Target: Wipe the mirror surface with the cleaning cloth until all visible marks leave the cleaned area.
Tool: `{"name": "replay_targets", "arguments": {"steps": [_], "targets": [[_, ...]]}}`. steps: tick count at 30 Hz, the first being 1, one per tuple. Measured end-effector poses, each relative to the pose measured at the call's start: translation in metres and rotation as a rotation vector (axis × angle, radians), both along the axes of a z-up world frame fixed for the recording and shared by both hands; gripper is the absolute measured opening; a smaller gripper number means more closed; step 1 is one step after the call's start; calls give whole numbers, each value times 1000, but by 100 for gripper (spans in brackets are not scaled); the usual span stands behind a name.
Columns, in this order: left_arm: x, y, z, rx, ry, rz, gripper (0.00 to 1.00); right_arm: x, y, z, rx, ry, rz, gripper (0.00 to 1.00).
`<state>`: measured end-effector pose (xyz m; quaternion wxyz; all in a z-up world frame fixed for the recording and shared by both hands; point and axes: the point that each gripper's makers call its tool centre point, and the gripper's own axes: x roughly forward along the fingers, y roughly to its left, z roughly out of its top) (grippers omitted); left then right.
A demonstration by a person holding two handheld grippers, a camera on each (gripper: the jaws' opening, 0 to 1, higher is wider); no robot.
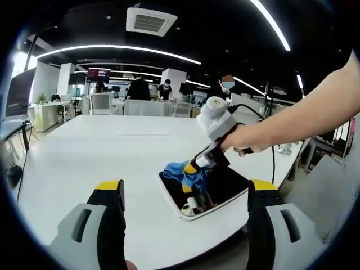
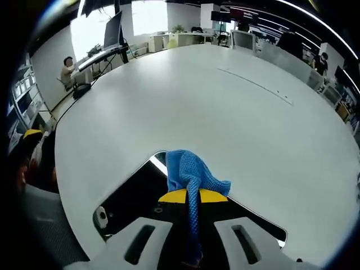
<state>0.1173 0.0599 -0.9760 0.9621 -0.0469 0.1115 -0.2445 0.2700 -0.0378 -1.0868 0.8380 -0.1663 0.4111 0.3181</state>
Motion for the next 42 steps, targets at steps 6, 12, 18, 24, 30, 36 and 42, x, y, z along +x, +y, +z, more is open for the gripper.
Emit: {"name": "replay_targets", "arguments": {"steps": [6, 12, 18, 24, 30, 36, 42], "targets": [[-1, -1, 2, -1, -2, 0, 89, 0, 0, 0, -9, -9, 5, 0], [-1, -2, 3, -3, -4, -2, 89, -2, 1, 1, -4, -13, -12, 0], [-1, -3, 3, -1, -1, -9, 89, -10, 3, 1, -68, -44, 62, 0], [-1, -3, 3, -3, -1, -12, 88, -16, 2, 1, -44, -29, 69, 0], [-1, -3, 3, -4, -2, -11, 88, -24, 2, 1, -26, -27, 72, 0], [0, -3, 2, -3, -1, -9, 88, -34, 2, 2, 3, -28, 80, 0], [0, -3, 2, -3, -2, -10, 88, -46, 4, 2, 20, -28, 100, 0]]}}
